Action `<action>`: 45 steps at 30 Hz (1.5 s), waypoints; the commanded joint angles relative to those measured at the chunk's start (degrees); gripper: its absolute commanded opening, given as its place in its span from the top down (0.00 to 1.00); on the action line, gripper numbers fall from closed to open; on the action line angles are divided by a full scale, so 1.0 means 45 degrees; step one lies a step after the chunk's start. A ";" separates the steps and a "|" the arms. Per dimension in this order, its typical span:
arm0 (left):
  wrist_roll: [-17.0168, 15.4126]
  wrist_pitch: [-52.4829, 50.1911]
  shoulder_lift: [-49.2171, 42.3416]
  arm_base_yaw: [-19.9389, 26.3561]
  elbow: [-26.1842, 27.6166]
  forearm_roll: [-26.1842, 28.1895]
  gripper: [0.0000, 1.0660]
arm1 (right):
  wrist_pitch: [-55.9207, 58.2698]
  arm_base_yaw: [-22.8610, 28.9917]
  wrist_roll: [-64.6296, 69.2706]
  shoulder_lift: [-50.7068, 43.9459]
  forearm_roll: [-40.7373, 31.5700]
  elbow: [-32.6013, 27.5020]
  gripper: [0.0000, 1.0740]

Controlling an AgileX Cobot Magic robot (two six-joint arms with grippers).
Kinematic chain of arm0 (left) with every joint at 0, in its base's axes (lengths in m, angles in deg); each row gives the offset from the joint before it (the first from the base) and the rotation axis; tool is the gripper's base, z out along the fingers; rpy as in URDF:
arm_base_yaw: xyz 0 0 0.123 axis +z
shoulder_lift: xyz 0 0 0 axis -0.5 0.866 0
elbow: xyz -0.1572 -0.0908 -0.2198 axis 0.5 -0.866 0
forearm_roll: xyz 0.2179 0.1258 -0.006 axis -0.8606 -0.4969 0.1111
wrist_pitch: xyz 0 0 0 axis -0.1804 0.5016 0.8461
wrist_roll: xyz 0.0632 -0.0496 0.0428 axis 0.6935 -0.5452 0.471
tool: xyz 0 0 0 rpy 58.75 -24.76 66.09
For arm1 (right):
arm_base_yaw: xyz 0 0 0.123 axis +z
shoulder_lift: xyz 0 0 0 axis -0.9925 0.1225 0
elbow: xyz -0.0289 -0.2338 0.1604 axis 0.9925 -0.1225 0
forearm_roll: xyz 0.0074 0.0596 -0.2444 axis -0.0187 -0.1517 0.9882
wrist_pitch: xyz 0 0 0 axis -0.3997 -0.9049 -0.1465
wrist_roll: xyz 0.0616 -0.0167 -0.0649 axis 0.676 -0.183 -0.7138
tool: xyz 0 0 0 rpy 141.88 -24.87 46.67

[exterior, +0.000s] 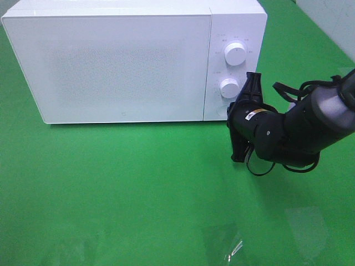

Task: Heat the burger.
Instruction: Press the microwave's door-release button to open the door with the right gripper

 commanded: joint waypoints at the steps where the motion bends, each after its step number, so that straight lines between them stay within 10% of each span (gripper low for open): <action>1: 0.0013 -0.0166 -0.0216 0.0038 -0.0025 -0.0013 0.06 | 0.0293 -0.0064 -0.0204 0.0140 0.0306 0.0306 1.00; 45: 0.0013 -0.0166 -0.0216 0.0038 -0.0025 -0.0025 0.06 | -0.6328 -0.0357 -0.0993 0.1362 -0.0738 0.2992 1.00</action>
